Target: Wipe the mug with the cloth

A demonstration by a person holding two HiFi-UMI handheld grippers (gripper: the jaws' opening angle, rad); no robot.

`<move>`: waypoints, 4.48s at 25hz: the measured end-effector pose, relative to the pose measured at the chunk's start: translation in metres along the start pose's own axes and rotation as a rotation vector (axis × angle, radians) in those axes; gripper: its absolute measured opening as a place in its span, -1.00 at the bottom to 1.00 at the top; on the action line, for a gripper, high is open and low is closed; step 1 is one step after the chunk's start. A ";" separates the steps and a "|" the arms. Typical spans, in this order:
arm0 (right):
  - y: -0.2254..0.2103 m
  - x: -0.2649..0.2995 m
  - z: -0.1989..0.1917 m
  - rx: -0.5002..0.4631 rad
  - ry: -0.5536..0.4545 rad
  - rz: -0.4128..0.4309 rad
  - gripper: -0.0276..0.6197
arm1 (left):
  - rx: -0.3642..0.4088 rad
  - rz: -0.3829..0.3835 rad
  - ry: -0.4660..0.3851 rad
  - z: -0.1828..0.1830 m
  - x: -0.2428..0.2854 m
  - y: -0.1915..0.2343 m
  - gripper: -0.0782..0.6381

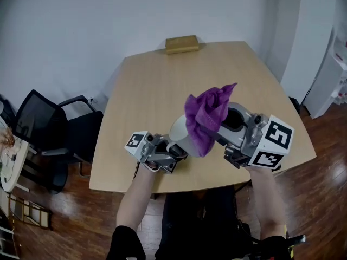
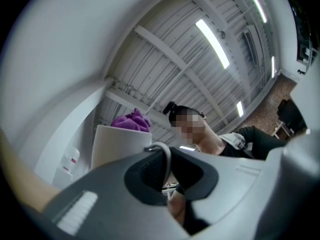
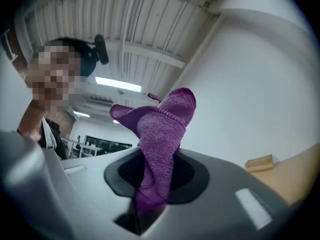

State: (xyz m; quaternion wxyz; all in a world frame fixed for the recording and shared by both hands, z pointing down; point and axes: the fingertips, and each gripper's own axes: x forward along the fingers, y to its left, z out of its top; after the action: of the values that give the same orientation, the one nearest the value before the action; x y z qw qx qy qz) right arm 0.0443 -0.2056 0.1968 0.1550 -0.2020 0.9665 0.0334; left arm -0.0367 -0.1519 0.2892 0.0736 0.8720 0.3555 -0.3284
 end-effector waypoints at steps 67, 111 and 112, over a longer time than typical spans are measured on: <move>-0.038 -0.061 -0.018 0.610 -0.192 0.312 -0.64 | 0.036 -0.203 0.092 -0.016 0.023 -0.035 -0.68; -0.097 -0.145 -0.132 0.560 0.038 -0.354 -0.64 | 0.052 0.724 0.844 -0.087 -0.105 0.090 -0.66; -0.098 -0.144 -0.135 0.563 0.048 -0.354 -0.64 | 0.050 0.729 0.852 -0.084 -0.110 0.090 -0.66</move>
State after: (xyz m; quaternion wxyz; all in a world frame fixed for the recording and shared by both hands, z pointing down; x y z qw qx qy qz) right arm 0.1700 -0.2584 0.3703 0.1855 -0.3167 0.8911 -0.2669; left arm 0.0090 -0.2502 0.4135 0.0112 0.9955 0.0215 0.0914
